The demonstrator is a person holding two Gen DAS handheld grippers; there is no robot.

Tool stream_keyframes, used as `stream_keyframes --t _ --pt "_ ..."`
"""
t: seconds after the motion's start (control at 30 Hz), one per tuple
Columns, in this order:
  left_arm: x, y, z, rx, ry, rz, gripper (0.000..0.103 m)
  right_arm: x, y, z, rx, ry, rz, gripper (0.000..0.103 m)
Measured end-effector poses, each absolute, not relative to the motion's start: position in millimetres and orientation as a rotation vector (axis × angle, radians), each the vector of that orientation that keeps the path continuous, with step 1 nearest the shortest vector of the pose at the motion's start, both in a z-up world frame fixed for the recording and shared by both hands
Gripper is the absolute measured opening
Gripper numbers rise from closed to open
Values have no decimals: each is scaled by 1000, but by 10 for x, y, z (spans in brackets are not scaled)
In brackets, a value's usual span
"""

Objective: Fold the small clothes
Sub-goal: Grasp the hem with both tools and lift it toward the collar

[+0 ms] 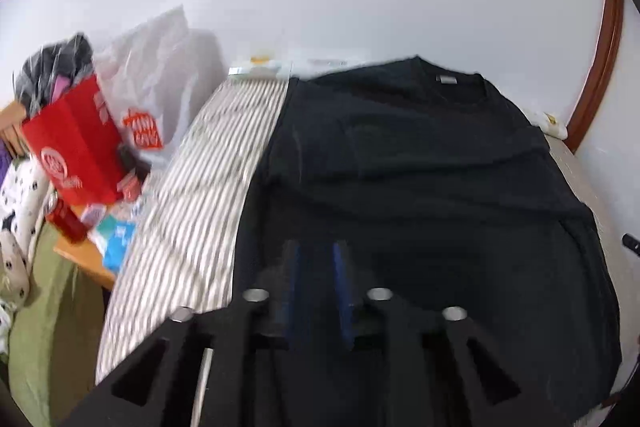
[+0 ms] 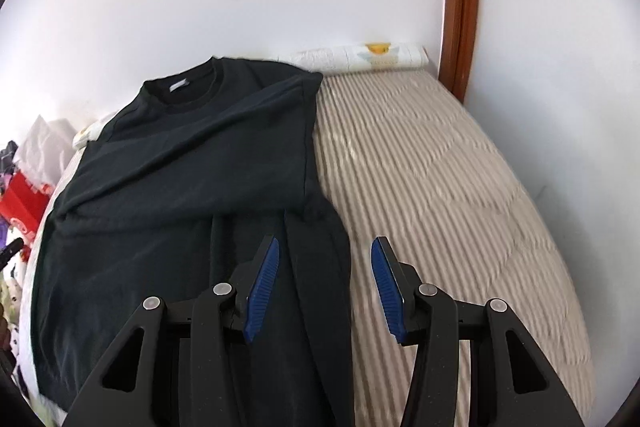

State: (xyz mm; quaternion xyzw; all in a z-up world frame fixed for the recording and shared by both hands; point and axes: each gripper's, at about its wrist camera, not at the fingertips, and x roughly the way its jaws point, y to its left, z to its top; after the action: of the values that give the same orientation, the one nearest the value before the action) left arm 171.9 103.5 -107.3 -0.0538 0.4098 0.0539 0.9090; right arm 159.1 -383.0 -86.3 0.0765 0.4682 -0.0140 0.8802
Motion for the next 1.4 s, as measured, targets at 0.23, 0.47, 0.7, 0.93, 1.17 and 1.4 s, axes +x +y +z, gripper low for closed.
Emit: stream_keyframes --t 0.23,0.47,0.7,0.93,1.17,1.4 --pt "1253 1171 -1455 -164 929 118 46 1083 -3818 -1279 170 1040 -8 64" --pt "868 1226 -1661 -164 940 130 46 754 -3720 -1454 173 1025 10 63" --pt "786 1116 -1693 -96 908 125 46 715 -3518 -1457 102 1020 18 44" --pt "780 1058 -1669 -97 909 119 12 748 -3446 -1446 128 1009 49 11" --pt "665 1078 -1453 -147 866 111 8 680 -3558 -1273 181 965 67 8" --pt "387 1096 -1152 -176 792 61 8 482 -3634 -975 205 913 94 8"
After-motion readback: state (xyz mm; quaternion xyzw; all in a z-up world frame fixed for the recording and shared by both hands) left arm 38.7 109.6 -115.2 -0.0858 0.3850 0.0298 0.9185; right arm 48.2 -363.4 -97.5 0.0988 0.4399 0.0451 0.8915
